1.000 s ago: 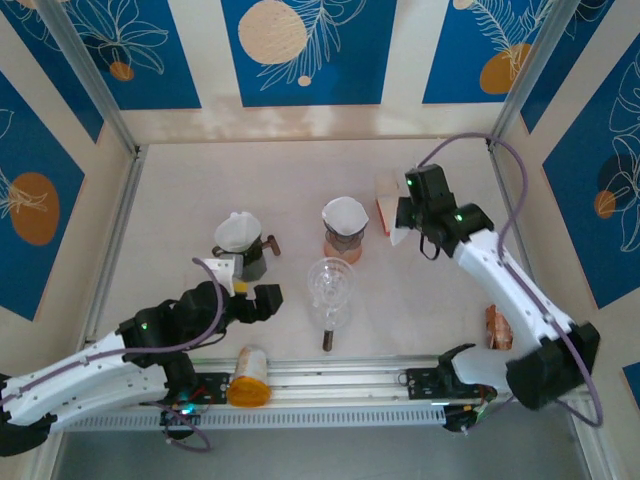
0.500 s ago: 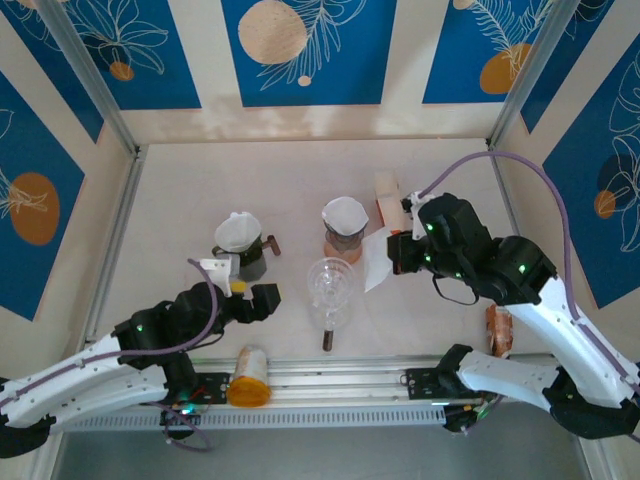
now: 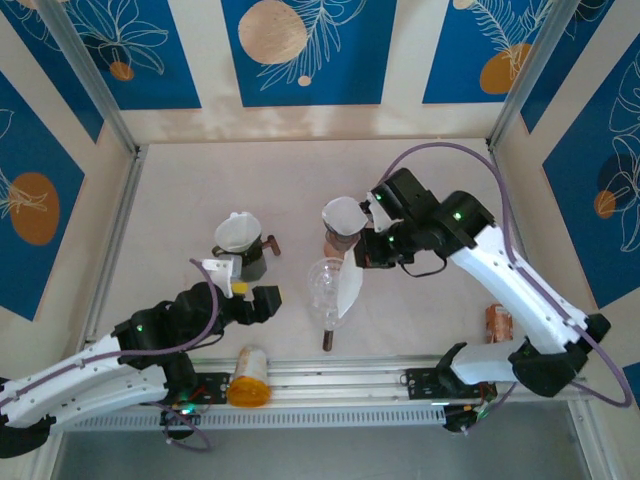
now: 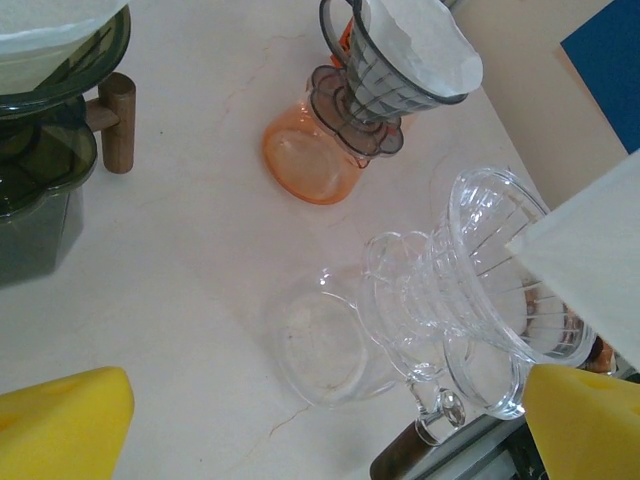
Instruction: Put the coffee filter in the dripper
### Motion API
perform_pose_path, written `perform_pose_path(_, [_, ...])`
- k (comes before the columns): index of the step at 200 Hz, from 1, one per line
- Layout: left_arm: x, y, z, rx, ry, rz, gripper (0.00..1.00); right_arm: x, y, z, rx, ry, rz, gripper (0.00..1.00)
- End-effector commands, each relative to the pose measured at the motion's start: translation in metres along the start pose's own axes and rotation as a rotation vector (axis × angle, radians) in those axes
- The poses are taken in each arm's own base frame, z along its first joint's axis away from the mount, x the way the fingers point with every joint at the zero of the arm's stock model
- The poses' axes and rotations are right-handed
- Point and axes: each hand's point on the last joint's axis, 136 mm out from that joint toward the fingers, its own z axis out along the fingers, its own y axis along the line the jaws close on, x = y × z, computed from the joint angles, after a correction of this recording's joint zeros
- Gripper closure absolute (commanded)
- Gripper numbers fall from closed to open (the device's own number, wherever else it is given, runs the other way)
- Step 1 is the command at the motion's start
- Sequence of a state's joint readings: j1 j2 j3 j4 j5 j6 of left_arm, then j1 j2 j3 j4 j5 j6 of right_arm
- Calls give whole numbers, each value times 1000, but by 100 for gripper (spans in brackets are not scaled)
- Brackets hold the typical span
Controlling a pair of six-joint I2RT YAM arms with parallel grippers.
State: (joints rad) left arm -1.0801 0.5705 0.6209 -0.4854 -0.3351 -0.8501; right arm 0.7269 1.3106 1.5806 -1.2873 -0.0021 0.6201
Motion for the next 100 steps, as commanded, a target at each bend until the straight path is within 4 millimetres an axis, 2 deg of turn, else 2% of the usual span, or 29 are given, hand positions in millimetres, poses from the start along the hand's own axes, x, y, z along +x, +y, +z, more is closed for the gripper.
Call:
perform_pose_path(1, [-14, -17, -7, 62, -26, 16, 0, 6, 1, 0, -13, 78, 40, 100])
perform_pose_path(23, [-17, -26, -7, 98, -24, 31, 0, 1, -4, 10, 34, 105, 48, 100])
perform_pose_path(43, [-18, -44, -5, 174, 0, 45, 0, -5, -8, 19, 72, 117, 48, 100])
perform_pose_path(100, [-23, -82, 14, 343, 42, 35, 0, -13, -9, 42, 154, 144, 0, 100])
